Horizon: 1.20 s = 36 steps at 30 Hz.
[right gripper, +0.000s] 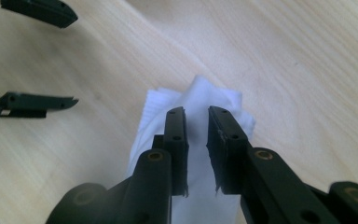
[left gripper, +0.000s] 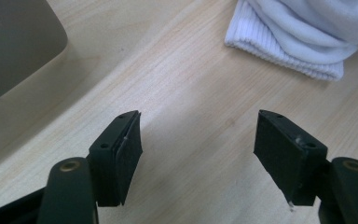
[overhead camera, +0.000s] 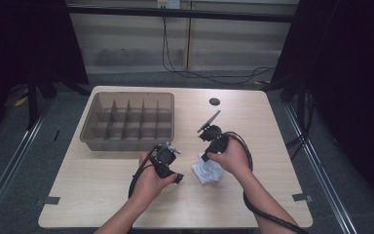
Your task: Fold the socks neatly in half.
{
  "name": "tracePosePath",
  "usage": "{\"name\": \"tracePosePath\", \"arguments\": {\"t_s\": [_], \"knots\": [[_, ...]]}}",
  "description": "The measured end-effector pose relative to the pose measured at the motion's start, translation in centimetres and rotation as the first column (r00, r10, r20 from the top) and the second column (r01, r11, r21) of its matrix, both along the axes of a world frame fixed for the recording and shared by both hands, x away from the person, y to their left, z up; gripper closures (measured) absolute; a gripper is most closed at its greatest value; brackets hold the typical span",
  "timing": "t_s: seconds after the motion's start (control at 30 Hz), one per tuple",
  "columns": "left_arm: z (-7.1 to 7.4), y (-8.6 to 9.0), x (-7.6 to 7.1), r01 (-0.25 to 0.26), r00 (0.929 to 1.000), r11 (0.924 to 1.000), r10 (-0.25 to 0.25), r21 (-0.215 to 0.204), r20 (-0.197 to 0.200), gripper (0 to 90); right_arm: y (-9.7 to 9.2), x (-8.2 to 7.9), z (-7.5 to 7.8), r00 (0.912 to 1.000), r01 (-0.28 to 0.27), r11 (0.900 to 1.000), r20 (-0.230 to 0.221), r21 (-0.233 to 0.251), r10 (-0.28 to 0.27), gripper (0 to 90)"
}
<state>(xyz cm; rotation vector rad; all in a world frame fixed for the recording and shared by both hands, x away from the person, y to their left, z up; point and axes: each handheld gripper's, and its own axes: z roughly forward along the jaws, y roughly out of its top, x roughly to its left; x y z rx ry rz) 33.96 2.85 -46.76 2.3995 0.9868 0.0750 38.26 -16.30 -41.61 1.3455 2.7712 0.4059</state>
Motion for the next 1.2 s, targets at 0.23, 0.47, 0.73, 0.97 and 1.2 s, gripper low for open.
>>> {"name": "tracePosePath", "arguments": {"t_s": [0.23, 0.47, 0.73, 0.97, 1.2], "knots": [[0.0, 0.1, 0.0, -0.004, 1.0, 1.0, 0.004, -0.001, 0.002, 32.0, 0.9, -0.2, -2.8, 0.9992, -0.018, 0.9998, -0.035, 0.001, 0.019, 81.3], [0.0, 0.0, -0.1, 0.002, 1.0, 1.0, -0.002, 0.002, -0.005, 32.0, 0.6, -0.8, -1.1, 0.9991, -0.029, 0.9993, -0.03, 0.026, 0.029, 77.9], [-0.1, -0.2, -0.2, 0.005, 1.0, 0.9999, -0.005, 0.013, -0.002, 32.0, -0.3, -2.3, -1.2, 0.9948, -0.073, 0.9971, -0.069, 0.023, 0.074, 77.0], [-0.2, -0.2, -0.1, 0.003, 1.0, 0.9999, -0.003, 0.016, 0.002, 31.0, 0.3, -2.9, -2.8, 0.9957, -0.067, 0.9969, -0.061, 0.039, 0.07, 77.0], [-0.2, 0.3, 0.1, -0.021, 0.9998, 0.9997, 0.021, 0.015, -0.007, 30.4, 2.3, -2.1, -3.0, 0.9982, -0.058, 0.9972, -0.014, 0.048, 0.059, 76.5]]}}
